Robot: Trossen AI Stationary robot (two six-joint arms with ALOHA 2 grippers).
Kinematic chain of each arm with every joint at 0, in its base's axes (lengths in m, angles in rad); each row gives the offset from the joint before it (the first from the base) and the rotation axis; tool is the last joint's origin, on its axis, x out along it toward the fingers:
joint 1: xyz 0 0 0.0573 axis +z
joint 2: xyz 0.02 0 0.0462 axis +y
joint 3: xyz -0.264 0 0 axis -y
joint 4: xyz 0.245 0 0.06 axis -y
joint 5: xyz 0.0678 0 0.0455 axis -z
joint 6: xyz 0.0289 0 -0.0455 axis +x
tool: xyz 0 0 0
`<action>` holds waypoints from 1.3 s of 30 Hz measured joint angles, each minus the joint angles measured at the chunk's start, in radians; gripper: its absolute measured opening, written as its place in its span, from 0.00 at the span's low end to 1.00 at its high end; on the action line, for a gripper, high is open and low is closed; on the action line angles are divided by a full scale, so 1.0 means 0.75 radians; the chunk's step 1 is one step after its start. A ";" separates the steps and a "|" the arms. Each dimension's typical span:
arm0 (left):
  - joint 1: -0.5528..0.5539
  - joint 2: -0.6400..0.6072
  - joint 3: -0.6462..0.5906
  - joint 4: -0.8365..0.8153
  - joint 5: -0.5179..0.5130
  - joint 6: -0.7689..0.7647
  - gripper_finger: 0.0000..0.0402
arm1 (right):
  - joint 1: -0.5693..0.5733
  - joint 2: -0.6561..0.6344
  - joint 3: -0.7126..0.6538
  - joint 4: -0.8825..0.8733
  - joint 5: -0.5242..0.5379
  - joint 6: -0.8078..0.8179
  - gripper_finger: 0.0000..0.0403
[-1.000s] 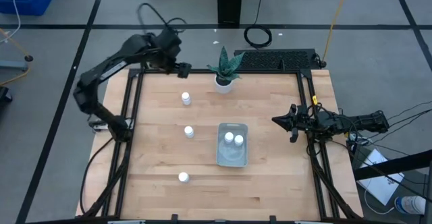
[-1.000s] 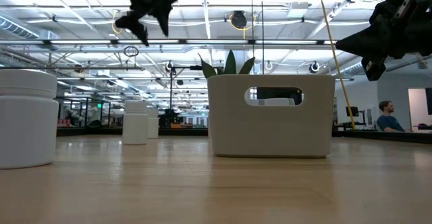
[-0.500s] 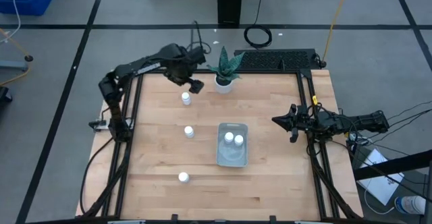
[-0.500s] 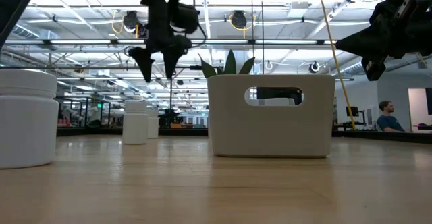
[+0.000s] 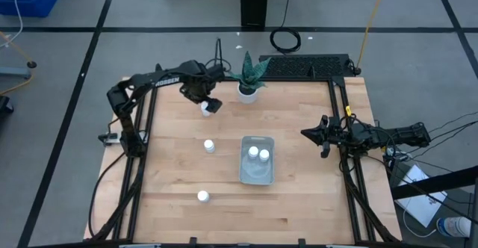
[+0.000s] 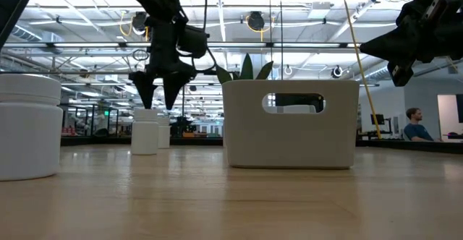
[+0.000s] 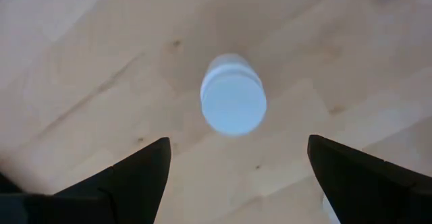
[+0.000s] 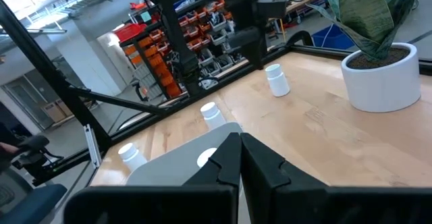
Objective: Pick and place pill bottles into a basket
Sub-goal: Put the white pill bottle into the gray bin
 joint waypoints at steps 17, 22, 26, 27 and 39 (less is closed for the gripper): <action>0.052 0.003 -0.116 0.149 0.043 0.046 0.87 | 0.000 0.000 0.000 0.000 0.000 0.000 0.00; 0.052 0.003 -0.129 0.263 0.054 0.063 0.87 | 0.000 0.000 0.000 0.000 0.000 0.000 0.00; 0.040 0.003 -0.129 0.283 0.053 0.053 0.87 | 0.000 0.000 0.000 0.000 0.000 0.000 0.00; 0.039 0.003 -0.129 0.282 0.053 0.049 0.87 | 0.000 0.000 0.000 0.000 0.000 0.000 0.00; 0.041 0.003 -0.130 0.239 0.035 0.046 0.87 | 0.000 0.000 0.000 0.000 0.000 0.000 0.00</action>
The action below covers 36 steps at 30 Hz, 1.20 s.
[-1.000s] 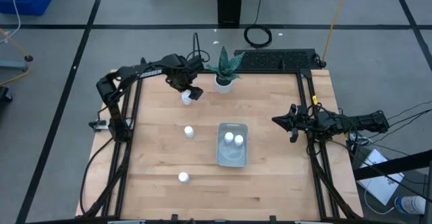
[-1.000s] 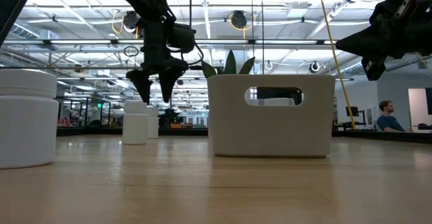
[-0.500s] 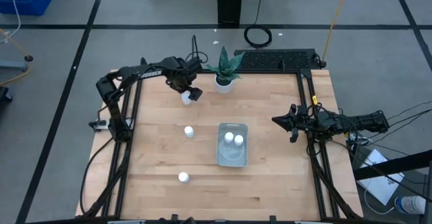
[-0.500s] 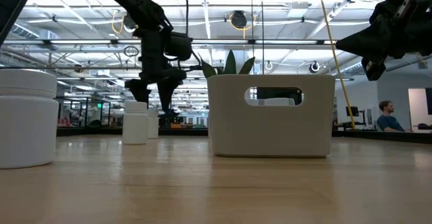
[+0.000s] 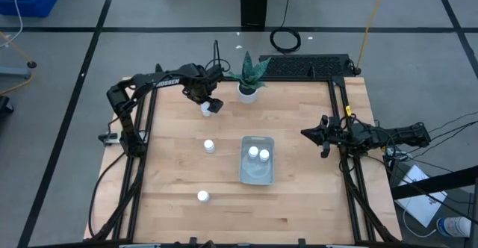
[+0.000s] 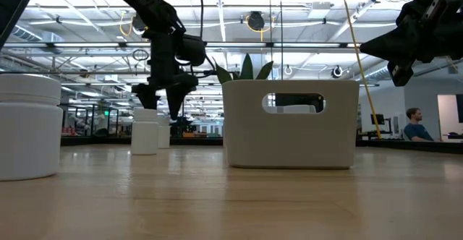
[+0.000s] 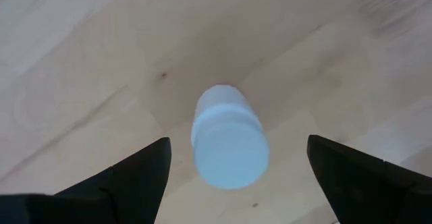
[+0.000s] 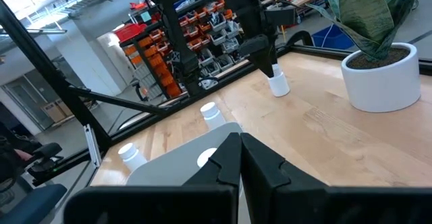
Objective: Pick and place pill bottles into a basket
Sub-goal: Put the white pill bottle into the gray bin
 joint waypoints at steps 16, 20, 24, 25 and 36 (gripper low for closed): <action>0.000 0.000 0.000 -0.036 -0.014 0.010 0.53 | 0.000 0.000 0.000 0.000 0.000 0.000 0.00; 0.000 0.000 0.000 -0.035 -0.014 0.020 0.49 | 0.000 0.000 0.000 0.000 0.000 0.000 0.00; 0.000 0.000 0.000 -0.034 -0.013 0.025 0.45 | 0.000 0.000 0.000 0.000 0.000 0.000 0.00; 0.000 0.000 0.000 -0.034 -0.012 0.031 0.44 | 0.000 0.000 0.000 0.000 0.000 0.000 0.00; 0.000 -0.021 0.001 -0.109 0.009 0.054 0.41 | 0.000 0.000 0.000 0.000 0.000 0.000 0.00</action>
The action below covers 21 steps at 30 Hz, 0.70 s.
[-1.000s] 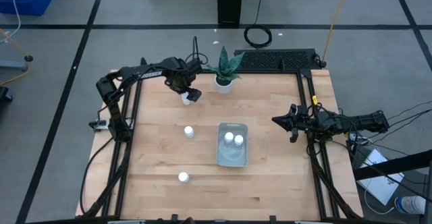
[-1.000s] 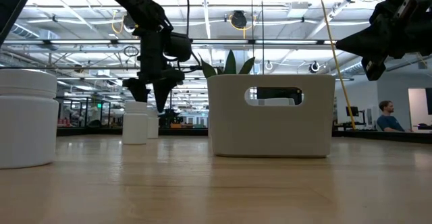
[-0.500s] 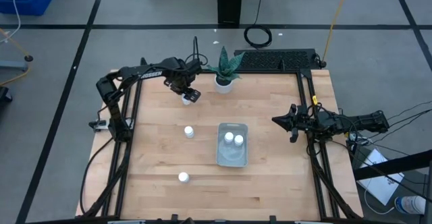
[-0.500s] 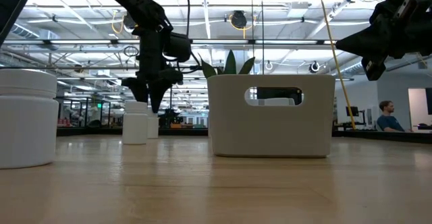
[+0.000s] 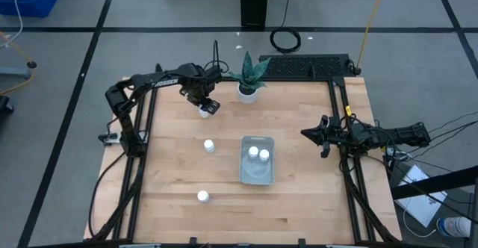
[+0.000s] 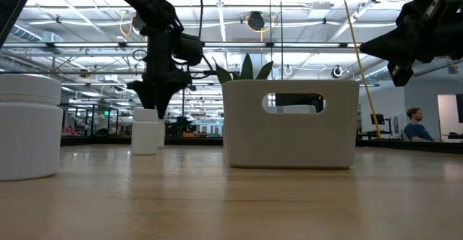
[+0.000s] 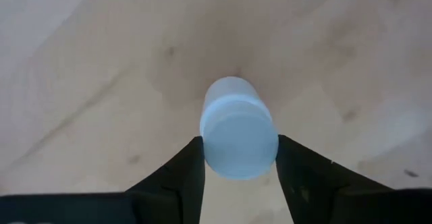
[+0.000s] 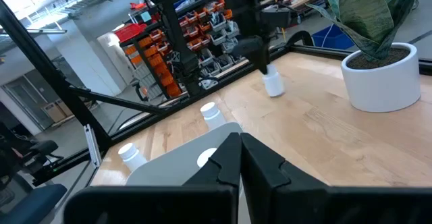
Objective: Pick and place pill bottles into a basket
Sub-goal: Put the white pill bottle into the gray bin
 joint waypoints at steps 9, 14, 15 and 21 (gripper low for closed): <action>-0.038 -0.212 0.001 -0.077 0.124 -0.046 0.41 | 0.000 -0.001 0.000 0.000 0.000 0.000 0.00; -0.091 -0.341 0.001 -0.078 0.251 -0.150 0.40 | 0.000 -0.001 0.000 0.000 0.000 0.000 0.00; -0.111 -0.363 0.003 -0.078 0.269 -0.168 0.40 | 0.000 -0.001 0.000 0.000 0.000 0.000 0.00; -0.258 -0.422 0.113 -0.094 0.305 -0.275 0.40 | 0.000 -0.001 0.000 0.000 0.000 0.000 0.00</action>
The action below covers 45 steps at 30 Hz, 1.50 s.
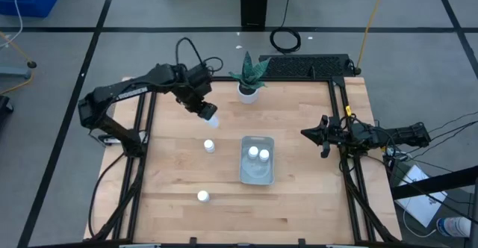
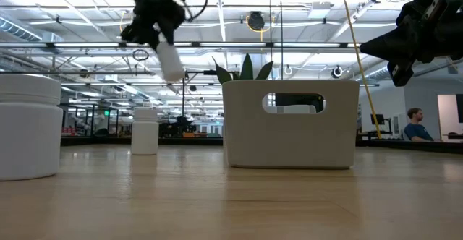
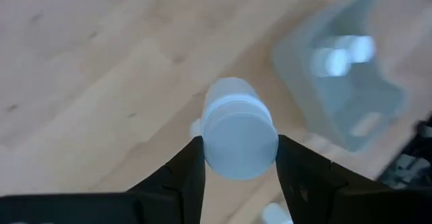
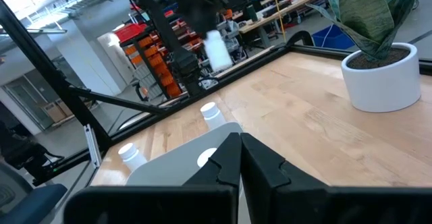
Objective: Pick and place pill bottles into a basket
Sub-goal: Put the white pill bottle into the gray bin
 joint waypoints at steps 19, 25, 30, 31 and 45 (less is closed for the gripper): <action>-0.492 0.380 0.711 0.149 -0.037 -0.274 0.40 | 0.000 0.000 0.000 0.000 0.000 0.000 0.01; -0.598 0.567 0.908 0.142 -0.098 -0.221 0.40 | 0.000 0.001 0.000 0.000 0.000 0.001 0.01; -0.643 0.700 0.983 0.145 -0.117 -0.184 0.40 | 0.000 0.001 -0.001 0.000 0.000 0.000 0.01; -0.645 0.726 0.992 0.147 -0.129 -0.177 0.40 | 0.000 0.000 -0.001 0.001 0.000 0.000 0.01; -0.614 0.902 1.001 0.154 -0.145 -0.048 0.40 | 0.000 0.001 -0.001 0.001 0.000 0.000 0.01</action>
